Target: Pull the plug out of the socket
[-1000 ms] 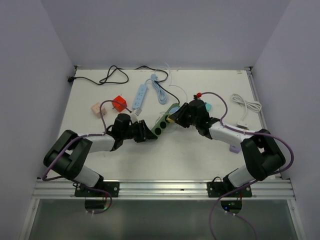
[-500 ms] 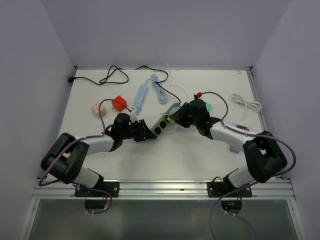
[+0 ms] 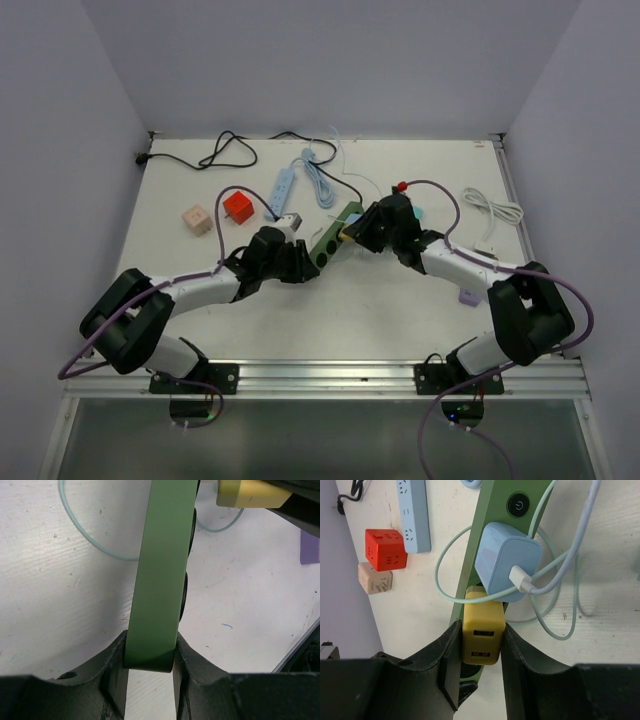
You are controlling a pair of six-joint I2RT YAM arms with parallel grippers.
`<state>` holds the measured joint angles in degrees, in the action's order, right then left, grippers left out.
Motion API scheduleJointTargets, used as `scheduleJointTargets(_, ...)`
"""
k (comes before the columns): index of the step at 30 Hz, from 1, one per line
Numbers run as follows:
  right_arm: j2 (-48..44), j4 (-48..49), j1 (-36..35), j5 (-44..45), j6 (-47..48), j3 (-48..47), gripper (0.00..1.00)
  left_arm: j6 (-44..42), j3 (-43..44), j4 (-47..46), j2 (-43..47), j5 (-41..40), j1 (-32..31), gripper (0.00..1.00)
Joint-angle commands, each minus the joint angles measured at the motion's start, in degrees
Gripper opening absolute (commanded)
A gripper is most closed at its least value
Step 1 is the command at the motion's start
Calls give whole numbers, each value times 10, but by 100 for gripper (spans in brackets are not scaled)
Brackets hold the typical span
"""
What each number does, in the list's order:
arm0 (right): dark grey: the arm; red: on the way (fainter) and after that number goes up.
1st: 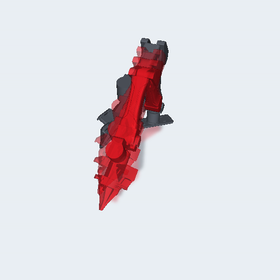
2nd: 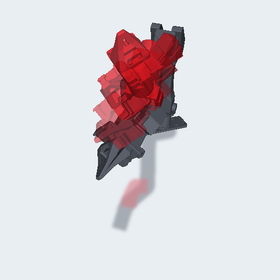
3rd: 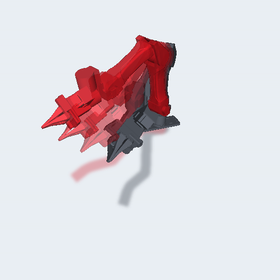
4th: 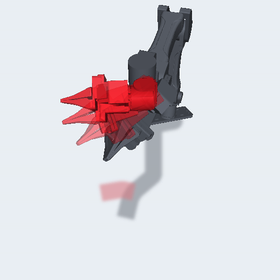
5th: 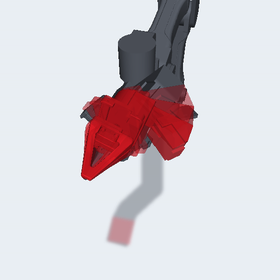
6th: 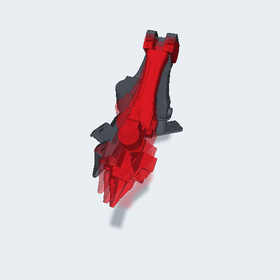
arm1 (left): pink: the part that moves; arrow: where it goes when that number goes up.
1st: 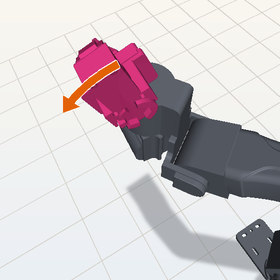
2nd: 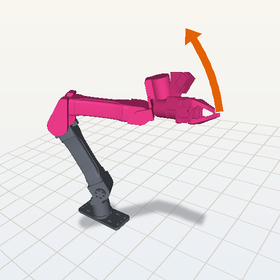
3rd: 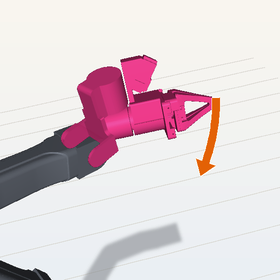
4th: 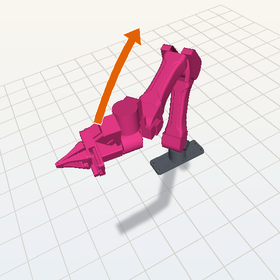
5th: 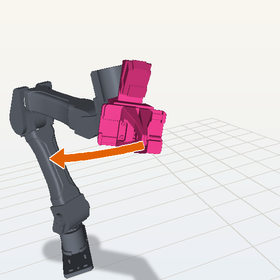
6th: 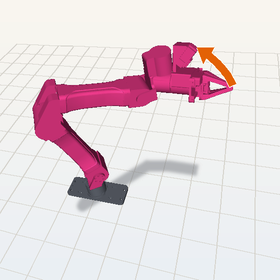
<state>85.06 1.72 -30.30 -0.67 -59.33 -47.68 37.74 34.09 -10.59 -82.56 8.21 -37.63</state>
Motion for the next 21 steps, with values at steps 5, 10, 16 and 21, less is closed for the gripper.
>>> scheduleJointTargets(5,-17,47,-1,13,19,23,0,69,-17,-53,-17,-32,39,0)
scheduleJointTargets(10,-16,108,-2,35,4,92,0,134,-73,-137,-29,65,85,0)
scheduleJointTargets(16,-24,151,-2,41,-10,125,0,147,-85,-139,-8,58,112,0)
scheduleJointTargets(21,-73,163,-3,95,-4,158,0,171,-93,-166,-18,87,122,0)
